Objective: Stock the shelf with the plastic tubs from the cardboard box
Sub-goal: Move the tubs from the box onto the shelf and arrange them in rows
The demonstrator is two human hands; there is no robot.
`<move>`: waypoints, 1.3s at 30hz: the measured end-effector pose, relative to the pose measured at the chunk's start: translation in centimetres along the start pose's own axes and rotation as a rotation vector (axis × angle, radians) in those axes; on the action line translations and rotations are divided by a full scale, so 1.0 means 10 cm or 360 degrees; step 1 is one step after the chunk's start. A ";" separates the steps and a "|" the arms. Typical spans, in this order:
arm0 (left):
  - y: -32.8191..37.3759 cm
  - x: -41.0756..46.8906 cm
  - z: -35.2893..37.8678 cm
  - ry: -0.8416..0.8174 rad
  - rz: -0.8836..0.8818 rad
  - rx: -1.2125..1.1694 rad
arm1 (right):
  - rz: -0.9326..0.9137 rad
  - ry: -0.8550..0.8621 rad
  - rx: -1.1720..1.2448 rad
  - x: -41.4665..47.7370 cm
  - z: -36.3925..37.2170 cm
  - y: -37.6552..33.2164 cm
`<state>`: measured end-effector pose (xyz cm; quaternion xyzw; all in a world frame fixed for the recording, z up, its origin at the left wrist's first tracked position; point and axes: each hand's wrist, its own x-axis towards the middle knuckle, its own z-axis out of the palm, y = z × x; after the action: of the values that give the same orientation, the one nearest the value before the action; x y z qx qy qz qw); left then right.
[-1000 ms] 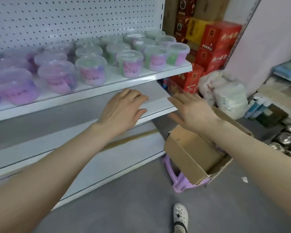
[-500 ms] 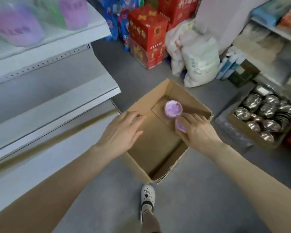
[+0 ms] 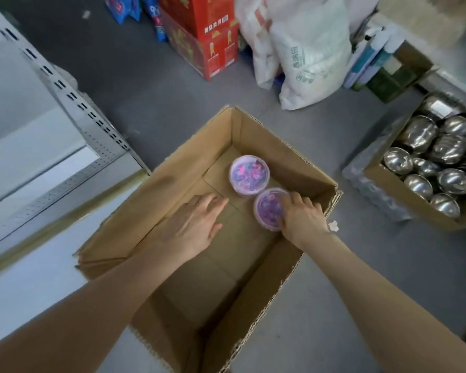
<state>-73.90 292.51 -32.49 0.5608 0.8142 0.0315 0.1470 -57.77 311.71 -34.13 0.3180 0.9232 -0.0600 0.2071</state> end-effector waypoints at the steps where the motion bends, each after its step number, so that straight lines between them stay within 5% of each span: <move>1: -0.03 0.17 0.10 -0.0026 -0.0025 -0.0033 | 0.0023 -0.0033 0.0004 0.11 0.04 0.04; 11: -0.24 1.43 0.78 -0.0096 -0.0283 -0.0273 | 0.0055 -0.0156 -0.0109 0.50 0.37 0.15; 17: -0.26 1.48 0.80 -0.0104 -0.0541 -0.0657 | 0.0106 -0.0226 -0.0056 0.61 0.37 0.09; 26: -0.47 0.28 0.59 -0.0169 -0.0632 -0.0599 | 0.0315 -0.0408 0.0249 0.63 0.28 -0.12; 39: -0.40 -1.66 -0.60 0.0032 -0.0678 -0.0563 | 0.0149 0.0228 0.0643 -0.78 -0.47 -1.02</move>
<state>-73.71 276.44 -24.24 0.3421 0.8971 0.1471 0.2379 -60.07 300.38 -26.81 0.3989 0.8891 -0.2114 0.0757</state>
